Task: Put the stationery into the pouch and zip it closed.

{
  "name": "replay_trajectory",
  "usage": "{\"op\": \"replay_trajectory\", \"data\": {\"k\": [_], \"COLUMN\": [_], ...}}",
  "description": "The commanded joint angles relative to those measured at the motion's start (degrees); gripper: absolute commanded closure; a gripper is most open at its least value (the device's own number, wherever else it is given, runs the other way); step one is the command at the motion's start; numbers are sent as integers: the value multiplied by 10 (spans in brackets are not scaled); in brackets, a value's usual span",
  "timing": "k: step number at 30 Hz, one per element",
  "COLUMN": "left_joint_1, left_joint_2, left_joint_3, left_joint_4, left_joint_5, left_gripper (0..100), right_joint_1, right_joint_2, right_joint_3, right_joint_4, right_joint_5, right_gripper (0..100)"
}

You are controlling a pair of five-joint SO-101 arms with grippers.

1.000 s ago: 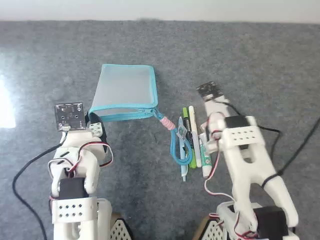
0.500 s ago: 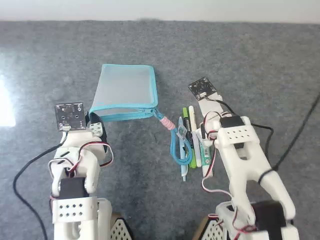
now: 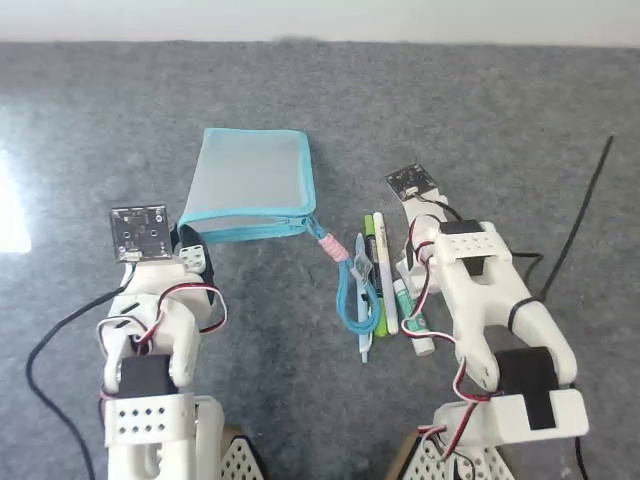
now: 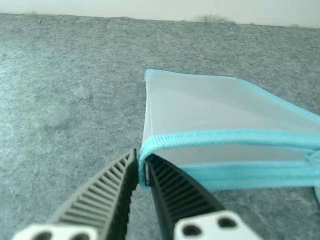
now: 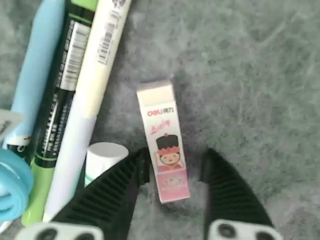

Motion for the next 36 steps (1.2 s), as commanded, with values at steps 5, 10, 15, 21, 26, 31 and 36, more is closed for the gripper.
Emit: {"op": "replay_trajectory", "data": {"k": [5, 10, 15, 21, 26, 31, 36], "left_joint_1": [0, 36, 99, 167, 209, 222, 223], "left_joint_2": [-8, -11, -9, -8, -8, -7, -7], "left_joint_3": [-33, -21, 6, 36, 50, 51, 51], "left_joint_4": [-10, -12, -54, -86, -99, -100, -100], "left_joint_5": [8, 8, 7, 7, 7, 6, 6], "left_gripper": [988, 988, 988, 988, 988, 988, 988], "right_joint_1": [35, 54, -27, -153, -205, -254, -262], "right_joint_2": [-40, -173, -332, -471, -491, -491, -448], "right_joint_3": [-54, -47, -27, -28, -27, -26, -38], "right_joint_4": [80, 133, 209, 281, 298, 301, 299], "right_joint_5": [-18, -18, -16, -4, 11, 21, 19], "right_gripper": [987, 991, 991, 991, 991, 991, 991]}}
